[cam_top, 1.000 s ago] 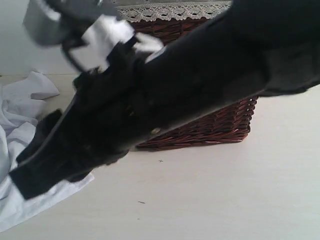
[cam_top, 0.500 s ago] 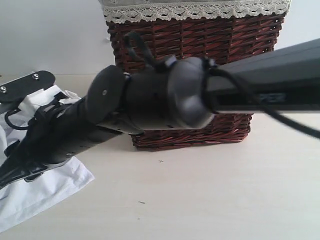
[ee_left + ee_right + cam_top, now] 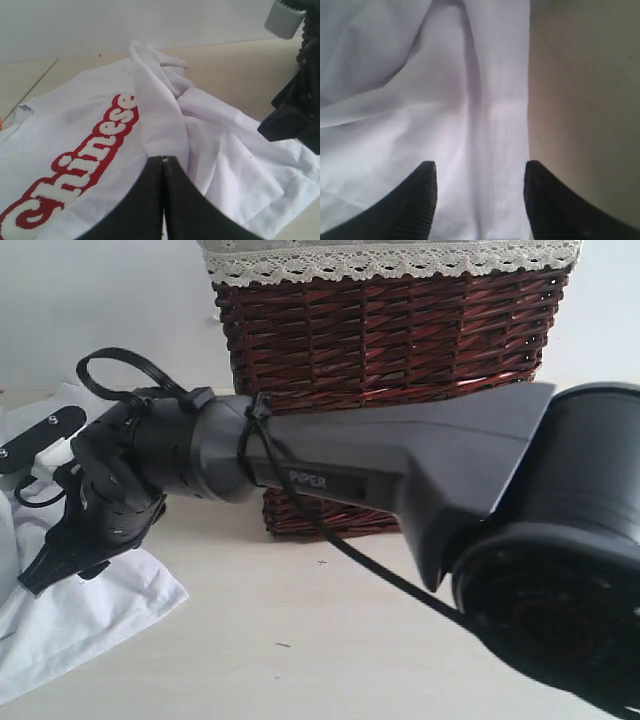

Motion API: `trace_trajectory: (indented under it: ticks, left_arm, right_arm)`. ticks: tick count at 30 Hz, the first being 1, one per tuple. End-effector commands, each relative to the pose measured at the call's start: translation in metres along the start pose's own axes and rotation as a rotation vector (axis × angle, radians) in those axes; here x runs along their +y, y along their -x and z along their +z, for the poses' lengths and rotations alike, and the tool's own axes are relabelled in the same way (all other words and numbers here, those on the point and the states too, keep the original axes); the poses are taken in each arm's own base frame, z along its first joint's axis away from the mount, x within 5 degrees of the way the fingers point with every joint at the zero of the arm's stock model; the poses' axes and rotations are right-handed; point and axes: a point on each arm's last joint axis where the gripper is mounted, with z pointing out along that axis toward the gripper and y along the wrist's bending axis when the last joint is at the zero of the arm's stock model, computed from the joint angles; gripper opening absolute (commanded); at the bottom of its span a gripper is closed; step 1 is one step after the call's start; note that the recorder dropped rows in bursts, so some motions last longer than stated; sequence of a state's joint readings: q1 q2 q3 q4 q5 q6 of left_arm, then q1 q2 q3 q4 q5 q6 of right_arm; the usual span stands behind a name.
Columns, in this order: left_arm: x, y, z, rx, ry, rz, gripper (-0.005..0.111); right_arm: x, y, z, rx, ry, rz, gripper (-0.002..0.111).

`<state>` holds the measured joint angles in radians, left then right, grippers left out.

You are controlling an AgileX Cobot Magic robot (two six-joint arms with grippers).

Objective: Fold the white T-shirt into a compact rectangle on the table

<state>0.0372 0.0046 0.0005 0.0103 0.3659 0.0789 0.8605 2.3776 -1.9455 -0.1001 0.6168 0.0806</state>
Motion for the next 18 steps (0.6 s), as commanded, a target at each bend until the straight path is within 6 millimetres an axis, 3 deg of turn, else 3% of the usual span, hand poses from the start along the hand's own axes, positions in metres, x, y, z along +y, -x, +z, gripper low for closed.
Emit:
trace_trajectory:
  ticks: [1,12,15,18]
  left_arm:
    - [0.000,0.001,0.000,-0.017,-0.004,-0.005,0.000]
    - [0.000,0.001,0.000,-0.015,-0.004,-0.005,0.000]
    - [0.000,0.001,0.000,-0.015,-0.004,-0.005,0.000]
    - [0.000,0.001,0.000,-0.015,-0.004,-0.005,0.000]
  right_arm:
    - [-0.001,0.005,0.016,-0.022,0.006,0.016,0.057]
    - [-0.030,-0.001,0.047,-0.010,-0.041,0.101,0.054]
    - [-0.030,-0.005,0.049,0.026,-0.042,0.098,0.038]
    - [-0.030,-0.006,0.046,0.055,-0.044,0.059,0.009]
